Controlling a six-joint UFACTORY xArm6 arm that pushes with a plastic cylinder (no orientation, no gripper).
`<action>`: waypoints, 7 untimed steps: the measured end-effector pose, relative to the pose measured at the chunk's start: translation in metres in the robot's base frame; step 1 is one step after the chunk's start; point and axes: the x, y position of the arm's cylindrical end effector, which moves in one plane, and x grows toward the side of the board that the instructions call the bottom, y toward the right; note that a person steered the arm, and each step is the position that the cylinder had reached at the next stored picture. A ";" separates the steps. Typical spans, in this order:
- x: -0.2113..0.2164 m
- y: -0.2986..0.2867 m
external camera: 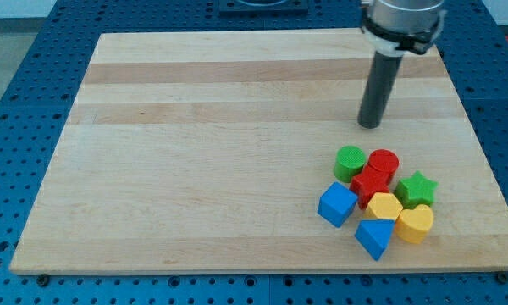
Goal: Move the red star towards the center left of the board
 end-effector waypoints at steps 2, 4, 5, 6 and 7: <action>0.048 0.009; 0.057 0.020; 0.062 0.028; 0.067 0.028; 0.099 0.028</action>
